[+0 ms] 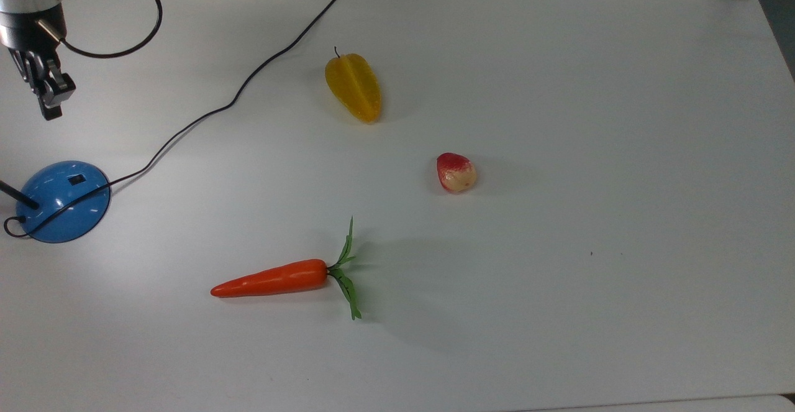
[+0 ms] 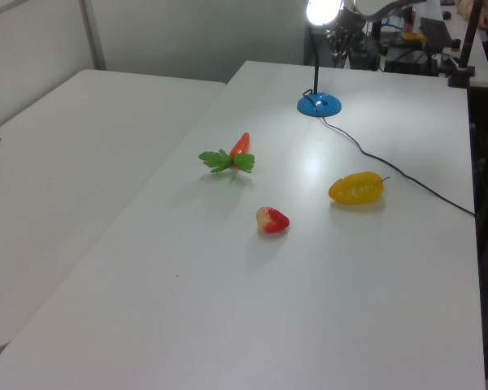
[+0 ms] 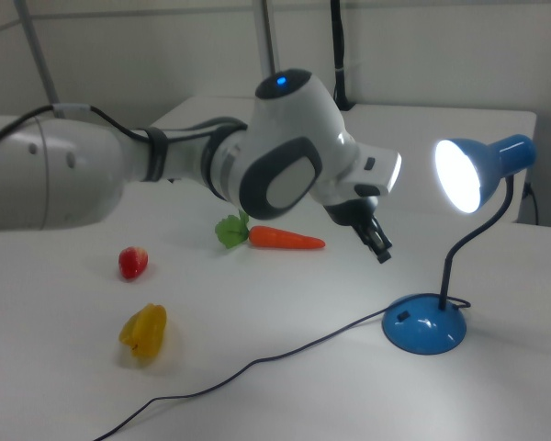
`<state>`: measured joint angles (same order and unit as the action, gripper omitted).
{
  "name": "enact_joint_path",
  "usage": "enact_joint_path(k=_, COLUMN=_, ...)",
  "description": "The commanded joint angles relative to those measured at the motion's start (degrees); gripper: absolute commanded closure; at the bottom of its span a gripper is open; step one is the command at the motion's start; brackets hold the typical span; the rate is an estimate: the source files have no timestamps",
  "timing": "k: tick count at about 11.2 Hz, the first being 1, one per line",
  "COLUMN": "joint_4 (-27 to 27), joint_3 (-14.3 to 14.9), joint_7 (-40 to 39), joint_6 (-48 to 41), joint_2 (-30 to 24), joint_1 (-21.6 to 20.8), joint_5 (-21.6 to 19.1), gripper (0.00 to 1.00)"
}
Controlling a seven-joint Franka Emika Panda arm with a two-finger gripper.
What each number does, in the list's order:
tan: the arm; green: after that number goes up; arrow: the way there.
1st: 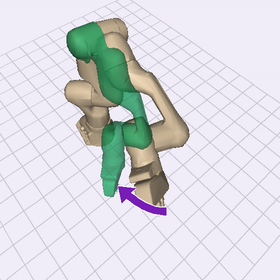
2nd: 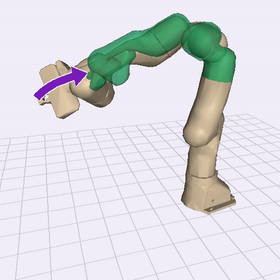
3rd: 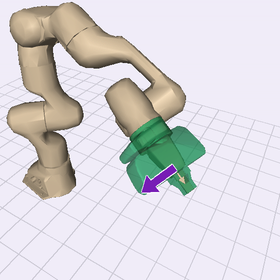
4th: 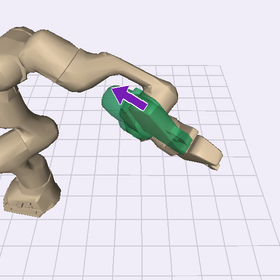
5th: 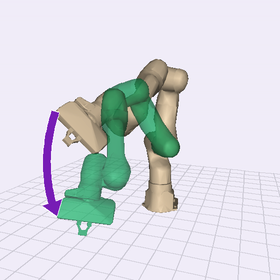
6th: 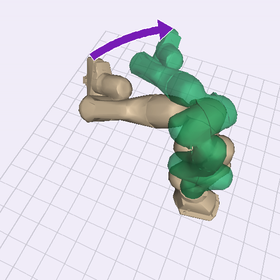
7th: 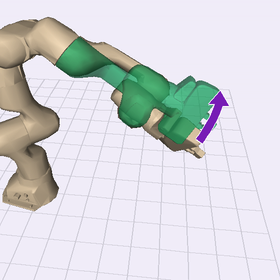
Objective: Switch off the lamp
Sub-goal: 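Move the gripper toward the blue lamp's base switch, then press down on the switch on the blue lamp base with the gripper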
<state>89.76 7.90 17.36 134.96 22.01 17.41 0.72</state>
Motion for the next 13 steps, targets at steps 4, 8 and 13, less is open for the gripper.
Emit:
enact_joint_path(k=4, joint_4=0.41, joint_3=0.01, joint_7=4.51, joint_6=13.82, joint_2=7.24, joint_1=0.70, joint_5=-0.46, gripper=1.00)
enact_joint_path(k=8, joint_4=0.93, joint_3=1.32, joint_7=5.14, joint_6=16.30, joint_2=10.16, joint_1=0.79, joint_5=0.42, gripper=1.00)
enact_joint_path(k=13, joint_4=3.57, joint_3=1.41, joint_7=5.14, joint_6=16.04, joint_2=10.24, joint_1=0.26, joint_5=2.18, gripper=1.00)
